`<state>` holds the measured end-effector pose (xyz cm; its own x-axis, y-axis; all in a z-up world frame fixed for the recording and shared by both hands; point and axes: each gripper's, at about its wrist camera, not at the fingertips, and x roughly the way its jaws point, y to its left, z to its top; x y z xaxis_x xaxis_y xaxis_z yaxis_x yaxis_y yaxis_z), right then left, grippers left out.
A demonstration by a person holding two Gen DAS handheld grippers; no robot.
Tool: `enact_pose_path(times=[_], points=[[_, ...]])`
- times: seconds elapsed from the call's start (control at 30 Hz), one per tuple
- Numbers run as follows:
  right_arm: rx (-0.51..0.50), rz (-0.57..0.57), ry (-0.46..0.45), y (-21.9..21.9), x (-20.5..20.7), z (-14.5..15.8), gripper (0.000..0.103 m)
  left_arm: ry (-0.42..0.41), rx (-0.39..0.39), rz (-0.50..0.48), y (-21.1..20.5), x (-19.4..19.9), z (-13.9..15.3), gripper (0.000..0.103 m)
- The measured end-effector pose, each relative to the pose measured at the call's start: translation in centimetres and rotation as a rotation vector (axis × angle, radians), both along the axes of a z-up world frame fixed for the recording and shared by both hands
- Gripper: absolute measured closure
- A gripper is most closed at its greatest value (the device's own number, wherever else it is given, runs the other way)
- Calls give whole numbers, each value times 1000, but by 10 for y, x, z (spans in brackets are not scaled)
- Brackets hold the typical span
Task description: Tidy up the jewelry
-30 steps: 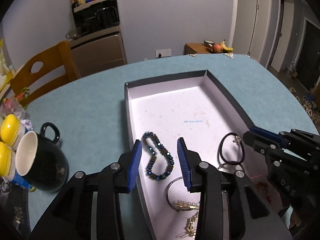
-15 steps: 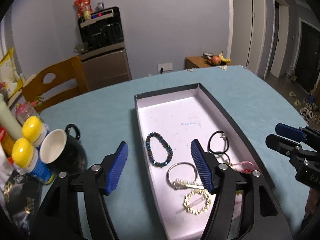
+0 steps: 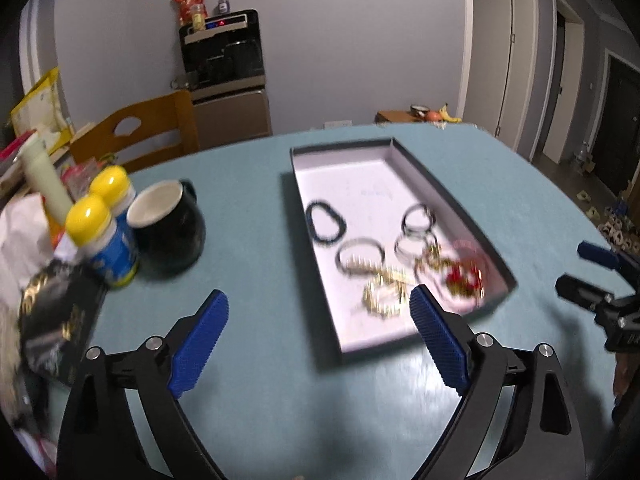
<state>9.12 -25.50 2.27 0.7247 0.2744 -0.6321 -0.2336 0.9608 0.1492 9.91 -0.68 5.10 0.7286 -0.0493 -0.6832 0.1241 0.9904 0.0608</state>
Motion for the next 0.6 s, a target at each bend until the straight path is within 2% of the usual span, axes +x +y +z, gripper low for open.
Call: enact_pose_path(times=[0.1, 0.3, 0.4, 0.5, 0.6], points=[[-13, -5, -1, 1, -13, -6, 6, 15, 16, 11, -3, -16, -14, 9], [-78, -7, -65, 16, -28, -13, 6, -16, 24, 63, -5, -28, -32, 9], [-90, 3, -99, 26, -29, -13, 6, -21, -21, 67, -6, -23, -35, 9], [-111, -14, -135, 31, -26, -11, 6, -51, -17, 99, -7, -18, -36, 8], [-102, -36, -173, 33, -21, -10, 6, -77, -62, 124, -3, -15, -37, 8]])
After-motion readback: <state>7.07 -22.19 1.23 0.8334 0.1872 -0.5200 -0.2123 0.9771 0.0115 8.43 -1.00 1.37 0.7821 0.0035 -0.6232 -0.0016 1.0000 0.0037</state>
